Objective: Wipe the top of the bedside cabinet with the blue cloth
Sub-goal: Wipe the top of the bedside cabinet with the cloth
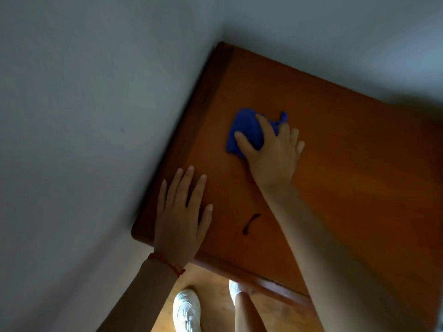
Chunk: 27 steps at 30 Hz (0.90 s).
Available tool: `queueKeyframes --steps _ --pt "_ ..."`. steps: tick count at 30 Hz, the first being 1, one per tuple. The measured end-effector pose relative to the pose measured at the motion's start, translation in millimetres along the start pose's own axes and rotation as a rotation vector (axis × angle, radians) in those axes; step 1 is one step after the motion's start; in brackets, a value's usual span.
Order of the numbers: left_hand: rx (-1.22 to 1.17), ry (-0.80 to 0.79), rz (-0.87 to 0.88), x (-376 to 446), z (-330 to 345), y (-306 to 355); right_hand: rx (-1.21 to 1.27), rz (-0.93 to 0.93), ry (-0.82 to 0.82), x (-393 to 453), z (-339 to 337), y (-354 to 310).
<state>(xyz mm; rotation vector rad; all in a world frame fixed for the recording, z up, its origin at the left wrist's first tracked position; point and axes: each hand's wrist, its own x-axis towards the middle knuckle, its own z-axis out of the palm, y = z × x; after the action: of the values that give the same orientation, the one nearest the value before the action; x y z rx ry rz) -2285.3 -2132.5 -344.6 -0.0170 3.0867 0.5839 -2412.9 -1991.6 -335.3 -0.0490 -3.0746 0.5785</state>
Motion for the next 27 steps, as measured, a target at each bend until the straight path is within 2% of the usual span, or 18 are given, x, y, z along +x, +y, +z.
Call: queueKeyframes --steps 3,7,9,16,20,23,27 --pt "0.0 0.023 0.036 -22.0 -5.4 -16.1 0.075 0.119 0.042 -16.8 9.4 -10.4" --pt "0.035 0.018 0.114 -42.9 -6.2 -33.5 0.031 0.036 0.015 -135.4 10.4 -24.8" --pt "0.038 0.031 0.146 -47.1 -5.4 -37.7 0.014 0.019 0.004 -166.9 9.6 -29.3" --pt "-0.02 0.063 0.138 -56.1 -4.2 -43.4 0.024 0.031 0.04 -107.7 19.2 -38.1" --pt "-0.04 0.074 0.101 -65.8 -4.8 -44.9 0.039 0.026 0.074 -158.5 16.6 -32.9" --pt "-0.046 0.078 0.062 -74.7 -5.8 -44.9 0.001 -0.027 0.031 -208.1 9.2 -23.1" --pt "-0.087 0.074 -0.003 -86.4 -6.9 -42.2 -0.01 -0.071 -0.011 -194.7 7.5 -26.6"
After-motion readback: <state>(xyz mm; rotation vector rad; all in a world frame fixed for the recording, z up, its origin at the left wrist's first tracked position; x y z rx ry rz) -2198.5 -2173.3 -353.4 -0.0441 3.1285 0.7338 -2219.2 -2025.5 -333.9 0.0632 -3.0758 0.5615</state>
